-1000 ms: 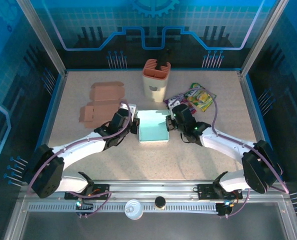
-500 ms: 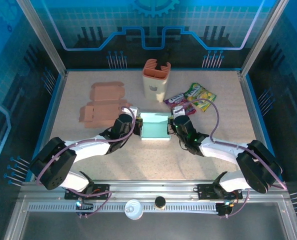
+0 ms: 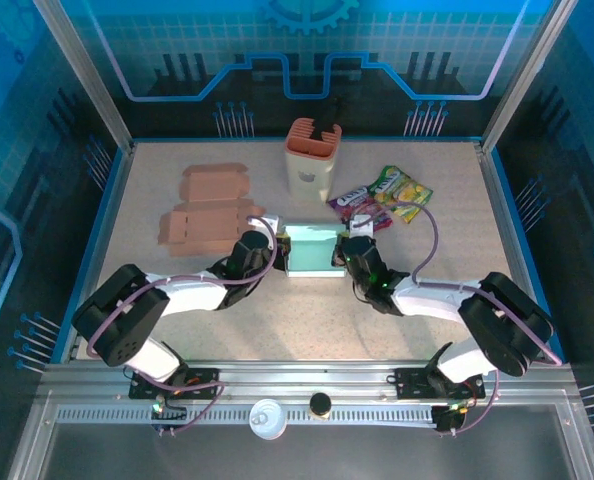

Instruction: Fold the paper box

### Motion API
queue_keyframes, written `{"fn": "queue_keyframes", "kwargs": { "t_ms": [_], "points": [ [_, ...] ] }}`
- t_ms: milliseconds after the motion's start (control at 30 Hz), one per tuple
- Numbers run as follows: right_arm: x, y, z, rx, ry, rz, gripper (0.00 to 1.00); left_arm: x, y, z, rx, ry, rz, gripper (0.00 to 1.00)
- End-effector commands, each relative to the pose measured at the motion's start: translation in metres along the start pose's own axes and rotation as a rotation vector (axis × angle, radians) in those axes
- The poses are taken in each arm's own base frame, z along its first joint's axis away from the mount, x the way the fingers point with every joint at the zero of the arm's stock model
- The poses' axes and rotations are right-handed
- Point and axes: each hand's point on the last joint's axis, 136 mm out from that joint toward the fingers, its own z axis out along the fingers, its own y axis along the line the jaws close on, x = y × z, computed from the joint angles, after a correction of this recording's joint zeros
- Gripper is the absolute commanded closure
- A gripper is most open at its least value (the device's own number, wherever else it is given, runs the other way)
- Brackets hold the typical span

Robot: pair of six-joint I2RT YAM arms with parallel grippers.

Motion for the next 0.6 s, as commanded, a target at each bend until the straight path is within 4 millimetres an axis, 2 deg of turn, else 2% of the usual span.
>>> {"fn": "queue_keyframes", "kwargs": {
  "t_ms": [0,333,567],
  "points": [
    [-0.013,0.038,-0.010,-0.181,-0.091,0.069,1.00,0.007,-0.037,-0.002,0.165,-0.022,0.014,1.00],
    [0.005,0.032,-0.014,-0.157,-0.067,0.015,0.99,0.038,-0.037,0.003,0.141,-0.005,0.047,1.00],
    [0.013,0.020,-0.022,-0.084,0.013,-0.010,0.79,0.046,-0.026,0.000,0.055,-0.005,0.071,1.00]
  ]
}}
